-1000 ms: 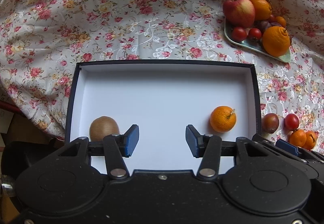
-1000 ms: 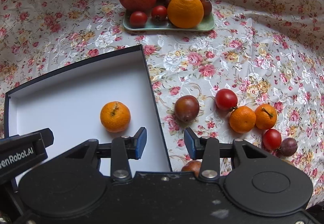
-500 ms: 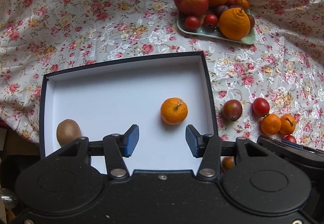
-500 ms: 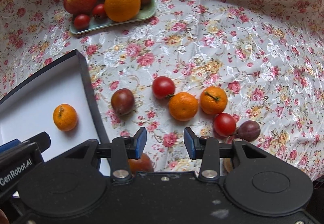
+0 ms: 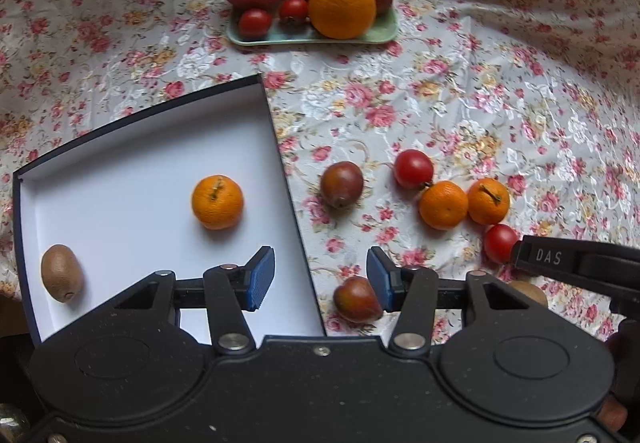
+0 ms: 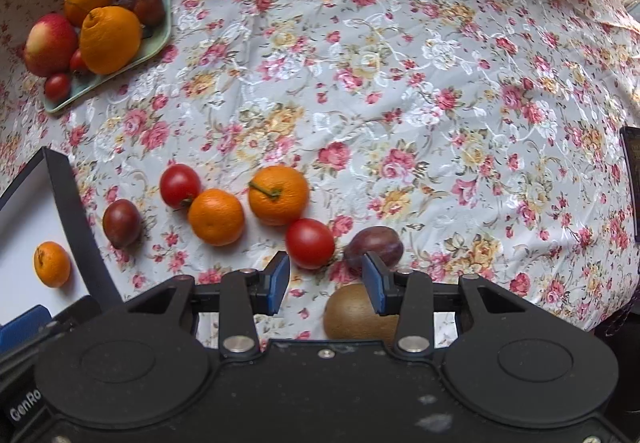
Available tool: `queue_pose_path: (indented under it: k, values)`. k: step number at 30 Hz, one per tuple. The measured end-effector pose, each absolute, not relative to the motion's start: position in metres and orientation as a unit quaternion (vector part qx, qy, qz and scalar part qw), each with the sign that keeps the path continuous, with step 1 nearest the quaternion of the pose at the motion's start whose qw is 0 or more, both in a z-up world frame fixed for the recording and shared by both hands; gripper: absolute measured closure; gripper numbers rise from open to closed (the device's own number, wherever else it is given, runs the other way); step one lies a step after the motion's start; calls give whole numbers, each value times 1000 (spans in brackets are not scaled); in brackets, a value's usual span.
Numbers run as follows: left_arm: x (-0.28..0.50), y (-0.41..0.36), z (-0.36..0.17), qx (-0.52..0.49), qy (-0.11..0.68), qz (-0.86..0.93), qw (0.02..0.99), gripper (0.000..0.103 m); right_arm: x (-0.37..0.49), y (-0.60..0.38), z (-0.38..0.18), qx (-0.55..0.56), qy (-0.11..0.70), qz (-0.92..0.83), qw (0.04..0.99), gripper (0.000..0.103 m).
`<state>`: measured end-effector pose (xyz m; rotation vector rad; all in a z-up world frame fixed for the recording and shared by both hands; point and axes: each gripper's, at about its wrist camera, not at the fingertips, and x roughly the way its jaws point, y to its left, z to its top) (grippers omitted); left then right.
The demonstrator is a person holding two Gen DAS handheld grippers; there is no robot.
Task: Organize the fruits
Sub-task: 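Move both tools back toward the loose fruits beside the box, then grasp a dark plum with the right tool while the left tool grasps a pear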
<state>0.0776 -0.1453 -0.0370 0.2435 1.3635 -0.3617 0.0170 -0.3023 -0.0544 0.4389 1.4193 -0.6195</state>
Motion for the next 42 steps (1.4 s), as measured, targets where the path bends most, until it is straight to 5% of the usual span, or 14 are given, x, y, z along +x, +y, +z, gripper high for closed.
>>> queue_pose_path:
  k: [15,42]
  values:
    - [50,-173,-69,184,629,-202,727,46,-14,-356,-52,251,626,-303,674,60]
    - [55,-181,-106,126,686,-208,686,51,-10,-356,-66,243,638,-296,668,60]
